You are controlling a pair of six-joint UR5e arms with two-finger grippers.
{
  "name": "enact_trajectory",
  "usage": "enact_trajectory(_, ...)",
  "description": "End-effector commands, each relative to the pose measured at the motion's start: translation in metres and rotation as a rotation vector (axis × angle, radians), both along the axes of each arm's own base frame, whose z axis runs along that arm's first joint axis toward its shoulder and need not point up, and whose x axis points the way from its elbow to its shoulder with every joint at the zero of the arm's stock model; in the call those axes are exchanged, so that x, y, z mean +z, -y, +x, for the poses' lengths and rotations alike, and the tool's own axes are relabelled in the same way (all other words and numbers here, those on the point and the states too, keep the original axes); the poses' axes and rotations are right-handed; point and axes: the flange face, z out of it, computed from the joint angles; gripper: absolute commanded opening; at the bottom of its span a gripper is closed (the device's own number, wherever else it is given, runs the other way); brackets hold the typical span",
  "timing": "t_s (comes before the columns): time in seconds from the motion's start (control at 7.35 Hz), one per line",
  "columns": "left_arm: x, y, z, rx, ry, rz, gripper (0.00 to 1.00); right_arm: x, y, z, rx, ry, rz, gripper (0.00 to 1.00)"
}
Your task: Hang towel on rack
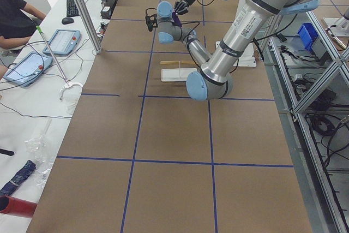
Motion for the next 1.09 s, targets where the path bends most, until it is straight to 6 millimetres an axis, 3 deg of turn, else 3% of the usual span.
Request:
enact_trajectory(0.0, -0.003, -0.004, 0.001, 0.01, -0.005, 0.004, 0.29, -0.001, 0.0, 0.002, 0.001, 0.003, 0.001, 0.0)
enact_trajectory(0.14, -0.003, -0.006, -0.001, 0.012, -0.005, 0.012, 0.0, -0.001, 0.001, 0.002, 0.001, 0.002, 0.002, 0.0)
enact_trajectory(0.54, -0.007, -0.008, -0.007, 0.011, -0.016, 0.028, 0.0, -0.002, 0.001, 0.004, -0.001, 0.006, 0.003, 0.0)
enact_trajectory(0.68, -0.009, -0.009, -0.01, 0.008, -0.022, 0.033, 0.0, -0.005, -0.002, 0.008, -0.003, 0.026, -0.002, 0.12)
enact_trajectory(0.82, -0.011, -0.009, -0.011, 0.007, -0.025, 0.034, 0.0, -0.007, -0.003, 0.01, -0.004, 0.035, -0.004, 0.99)
enact_trajectory(0.95, -0.014, -0.01, -0.016, 0.004, -0.031, 0.04, 0.0, -0.012, -0.01, 0.034, -0.01, 0.055, 0.003, 1.0)
